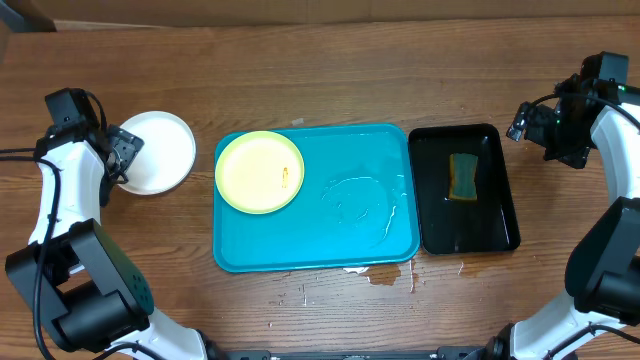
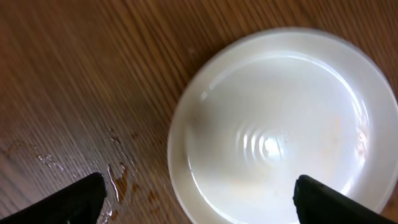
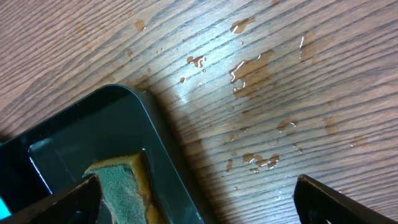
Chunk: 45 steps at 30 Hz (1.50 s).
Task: Clean dirty plates on tray and stack at the side
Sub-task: 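Lower the white plate onto the first white plate and release, then move the left gripper to the left rim of the yellow plate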
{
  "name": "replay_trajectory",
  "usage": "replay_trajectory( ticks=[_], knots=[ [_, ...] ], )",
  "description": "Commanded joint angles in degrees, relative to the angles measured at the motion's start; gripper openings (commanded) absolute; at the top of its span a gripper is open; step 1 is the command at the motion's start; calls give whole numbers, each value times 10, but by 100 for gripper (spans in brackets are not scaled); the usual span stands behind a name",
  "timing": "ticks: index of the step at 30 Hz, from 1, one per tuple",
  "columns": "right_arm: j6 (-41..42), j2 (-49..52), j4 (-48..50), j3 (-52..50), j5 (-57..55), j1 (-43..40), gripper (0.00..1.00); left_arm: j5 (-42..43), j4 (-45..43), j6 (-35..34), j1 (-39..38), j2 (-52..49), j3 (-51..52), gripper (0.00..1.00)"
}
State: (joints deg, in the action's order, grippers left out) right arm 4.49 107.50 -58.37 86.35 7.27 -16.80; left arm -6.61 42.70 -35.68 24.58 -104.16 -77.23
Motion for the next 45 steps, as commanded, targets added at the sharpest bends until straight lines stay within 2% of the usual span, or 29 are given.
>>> replay_trajectory(
  ticks=[1,4,8,10,15,17,19,22,32,38,41,45],
  knots=[
    [2,-12,2,9,3,1,100,124,25,106,-9,-1,1,95],
    [2,-12,2,9,3,1,100,188,66,114,-24,-1,1,88],
    [2,-12,2,9,3,1,100,200,116,141,-63,-1,1,76],
    [2,-12,2,9,3,1,100,194,134,159,-83,-1,1,71],
    [2,-12,2,9,3,1,100,136,158,177,-135,-1,2,72],
    [2,-12,2,9,3,1,100,103,160,177,-153,-1,2,65],
    [2,-12,2,9,3,1,100,88,158,177,-167,-1,3,56],
    [2,-12,2,9,3,1,100,85,158,177,-185,-1,4,51],
    [2,-12,2,9,3,1,100,74,86,177,-235,-1,60,47],
    [2,-12,2,9,3,1,100,70,50,177,-235,-1,71,41],
    [2,-12,2,9,3,1,100,54,30,180,-235,-1,77,34],
    [2,-12,2,9,3,1,100,45,15,203,-235,-1,77,33]
  ],
)
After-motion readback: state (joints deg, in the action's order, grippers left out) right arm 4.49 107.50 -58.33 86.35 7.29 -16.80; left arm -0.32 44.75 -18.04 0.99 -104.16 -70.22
